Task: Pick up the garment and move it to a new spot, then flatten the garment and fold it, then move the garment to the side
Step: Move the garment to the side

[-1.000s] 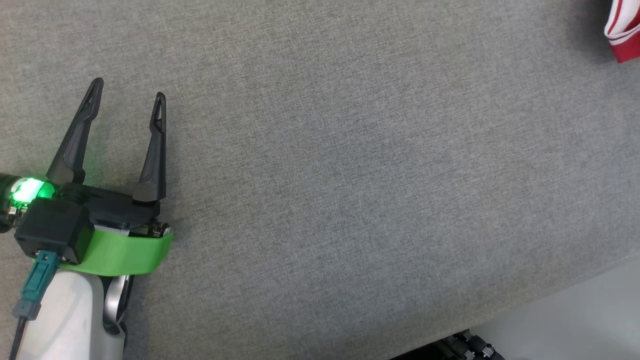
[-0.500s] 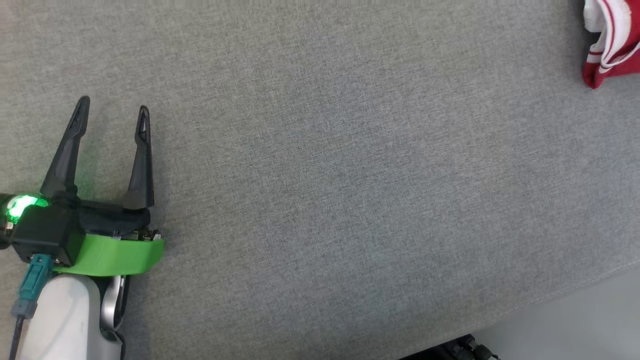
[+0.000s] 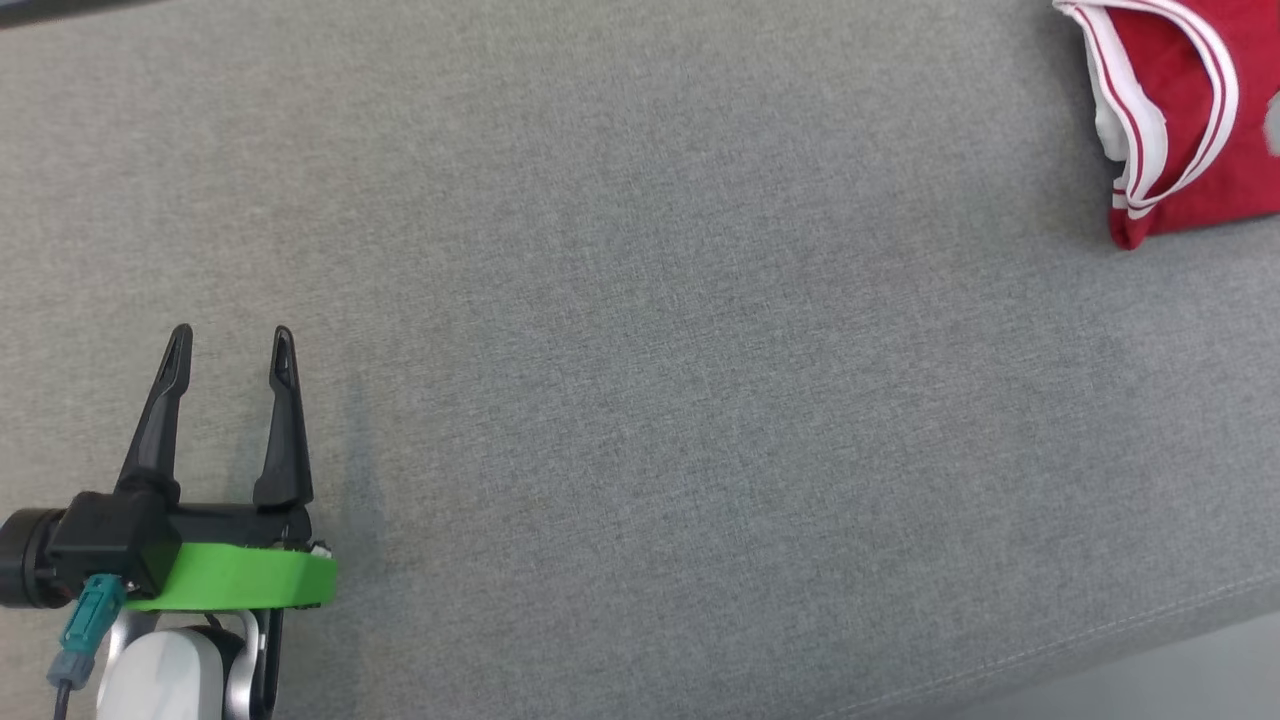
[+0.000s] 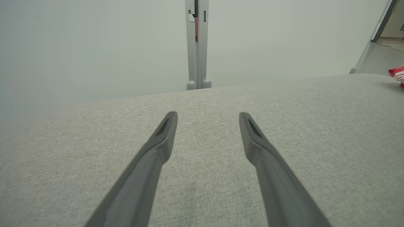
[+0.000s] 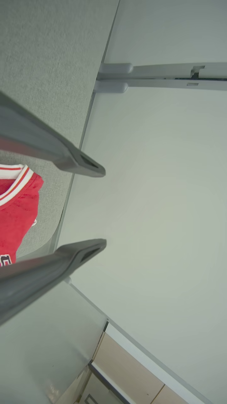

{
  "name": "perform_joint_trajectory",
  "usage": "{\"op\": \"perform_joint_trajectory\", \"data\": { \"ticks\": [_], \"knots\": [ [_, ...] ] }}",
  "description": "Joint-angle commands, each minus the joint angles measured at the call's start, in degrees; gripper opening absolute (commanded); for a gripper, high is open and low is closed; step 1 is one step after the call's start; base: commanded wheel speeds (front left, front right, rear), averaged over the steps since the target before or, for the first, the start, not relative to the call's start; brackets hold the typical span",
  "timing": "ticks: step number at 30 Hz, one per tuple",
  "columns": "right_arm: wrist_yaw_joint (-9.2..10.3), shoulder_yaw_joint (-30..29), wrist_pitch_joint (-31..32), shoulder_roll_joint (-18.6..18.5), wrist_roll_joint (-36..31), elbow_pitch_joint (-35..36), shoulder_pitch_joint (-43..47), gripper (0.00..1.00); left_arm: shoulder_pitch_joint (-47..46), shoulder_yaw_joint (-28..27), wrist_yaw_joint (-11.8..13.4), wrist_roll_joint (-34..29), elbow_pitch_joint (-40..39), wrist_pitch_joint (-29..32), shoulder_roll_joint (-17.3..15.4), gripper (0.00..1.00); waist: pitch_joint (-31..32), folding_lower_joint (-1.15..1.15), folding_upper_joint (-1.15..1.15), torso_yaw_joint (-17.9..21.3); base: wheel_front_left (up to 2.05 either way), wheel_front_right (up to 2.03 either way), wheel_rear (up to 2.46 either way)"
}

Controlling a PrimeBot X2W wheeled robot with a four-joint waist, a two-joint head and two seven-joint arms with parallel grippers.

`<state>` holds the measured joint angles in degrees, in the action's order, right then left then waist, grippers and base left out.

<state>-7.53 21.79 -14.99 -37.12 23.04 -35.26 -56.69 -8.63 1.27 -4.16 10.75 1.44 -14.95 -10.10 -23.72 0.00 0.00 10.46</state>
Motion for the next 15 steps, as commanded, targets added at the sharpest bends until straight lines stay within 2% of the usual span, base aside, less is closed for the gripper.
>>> {"op": "perform_joint_trajectory", "data": {
  "ticks": [1, 15],
  "knots": [
    [0.08, -1.1, -0.21, 1.33, -0.67, 1.59, 2.66, 1.0, 1.29, -0.57, -0.01, 0.46, 0.09, -0.22, 0.14, 1.0, 5.93, 0.0, 0.0, -3.3, 0.0, 0.0, 0.0],
    [0.07, -10.78, -0.21, 15.22, -4.92, 15.09, 25.73, 1.0, 6.41, -3.27, -1.13, 0.34, 1.01, -0.21, 2.74, 1.0, 13.42, 0.0, 0.0, -5.75, 0.0, 0.0, 0.0]
  ]
}}
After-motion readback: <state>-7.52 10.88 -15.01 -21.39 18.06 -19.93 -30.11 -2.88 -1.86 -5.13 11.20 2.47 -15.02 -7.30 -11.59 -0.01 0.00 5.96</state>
